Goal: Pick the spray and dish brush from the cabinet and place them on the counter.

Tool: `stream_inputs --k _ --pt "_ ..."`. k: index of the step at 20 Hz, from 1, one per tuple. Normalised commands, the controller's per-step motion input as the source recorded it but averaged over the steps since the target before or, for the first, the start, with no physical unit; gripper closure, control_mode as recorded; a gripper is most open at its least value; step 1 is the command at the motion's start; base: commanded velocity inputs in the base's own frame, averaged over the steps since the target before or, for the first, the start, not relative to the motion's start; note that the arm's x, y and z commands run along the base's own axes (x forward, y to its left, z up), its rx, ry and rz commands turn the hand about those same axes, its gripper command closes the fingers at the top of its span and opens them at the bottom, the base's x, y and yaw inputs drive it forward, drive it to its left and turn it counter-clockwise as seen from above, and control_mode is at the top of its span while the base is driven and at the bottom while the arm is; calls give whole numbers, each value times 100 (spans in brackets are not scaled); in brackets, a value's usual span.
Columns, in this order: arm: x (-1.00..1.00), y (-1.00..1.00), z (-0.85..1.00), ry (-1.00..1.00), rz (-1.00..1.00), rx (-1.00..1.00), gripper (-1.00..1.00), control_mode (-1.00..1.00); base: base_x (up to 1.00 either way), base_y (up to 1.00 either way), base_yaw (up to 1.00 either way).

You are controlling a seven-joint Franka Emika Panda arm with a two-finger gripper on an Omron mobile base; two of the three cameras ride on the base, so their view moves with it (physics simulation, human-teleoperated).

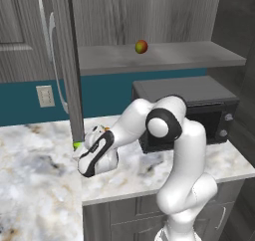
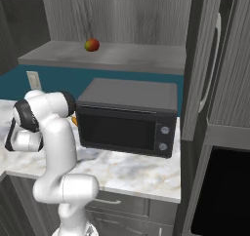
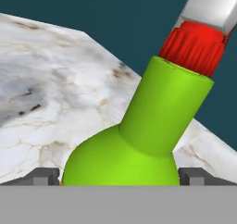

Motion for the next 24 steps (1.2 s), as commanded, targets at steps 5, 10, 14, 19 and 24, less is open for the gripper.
stream_inputs --k 5,10,14,19,24 --pt "-6 14 -70 -5 1 -3 100 -100 0 0 0" --pt "0 14 -37 -1 0 4 -100 -100 0 0 0" --pt "-4 9 -29 0 0 4 -100 -100 0 0 0" --pt "-16 2 -4 2 0 0 -100 -100 0 0 0" --pt "-17 0 1 0 3 2 -100 -100 0 0 0"
